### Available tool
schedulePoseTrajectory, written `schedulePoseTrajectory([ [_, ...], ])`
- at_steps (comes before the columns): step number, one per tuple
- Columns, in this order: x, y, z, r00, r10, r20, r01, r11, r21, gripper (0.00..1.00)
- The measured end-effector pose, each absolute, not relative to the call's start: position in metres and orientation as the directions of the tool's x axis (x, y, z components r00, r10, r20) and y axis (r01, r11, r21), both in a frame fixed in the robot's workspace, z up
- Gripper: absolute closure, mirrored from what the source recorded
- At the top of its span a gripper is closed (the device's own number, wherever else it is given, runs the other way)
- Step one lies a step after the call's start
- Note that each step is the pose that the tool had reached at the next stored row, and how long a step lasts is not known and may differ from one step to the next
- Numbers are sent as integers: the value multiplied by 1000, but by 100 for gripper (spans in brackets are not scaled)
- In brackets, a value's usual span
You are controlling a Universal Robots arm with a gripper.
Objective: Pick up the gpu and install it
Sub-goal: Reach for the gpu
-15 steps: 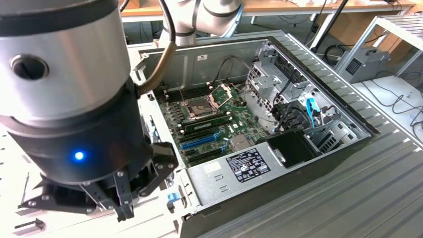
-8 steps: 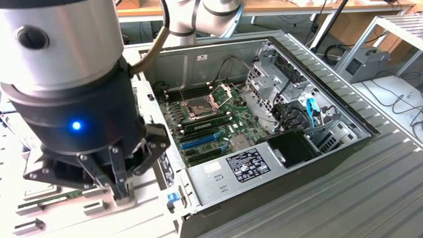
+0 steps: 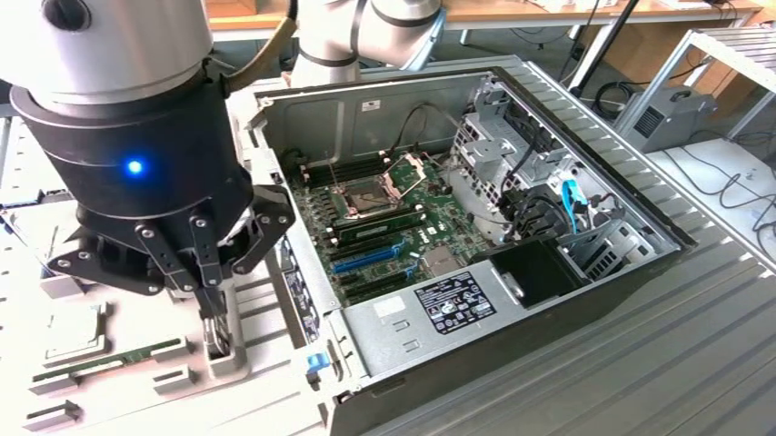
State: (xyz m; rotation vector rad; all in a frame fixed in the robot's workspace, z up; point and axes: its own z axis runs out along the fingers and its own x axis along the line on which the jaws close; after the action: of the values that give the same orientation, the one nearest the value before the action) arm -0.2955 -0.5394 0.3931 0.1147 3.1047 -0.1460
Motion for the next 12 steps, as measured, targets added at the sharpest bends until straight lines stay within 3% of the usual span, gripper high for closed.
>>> schedulePoseTrajectory([
  [12, -296, -524, 393, -997, 72, -34, 75, 994, -85, 89],
])
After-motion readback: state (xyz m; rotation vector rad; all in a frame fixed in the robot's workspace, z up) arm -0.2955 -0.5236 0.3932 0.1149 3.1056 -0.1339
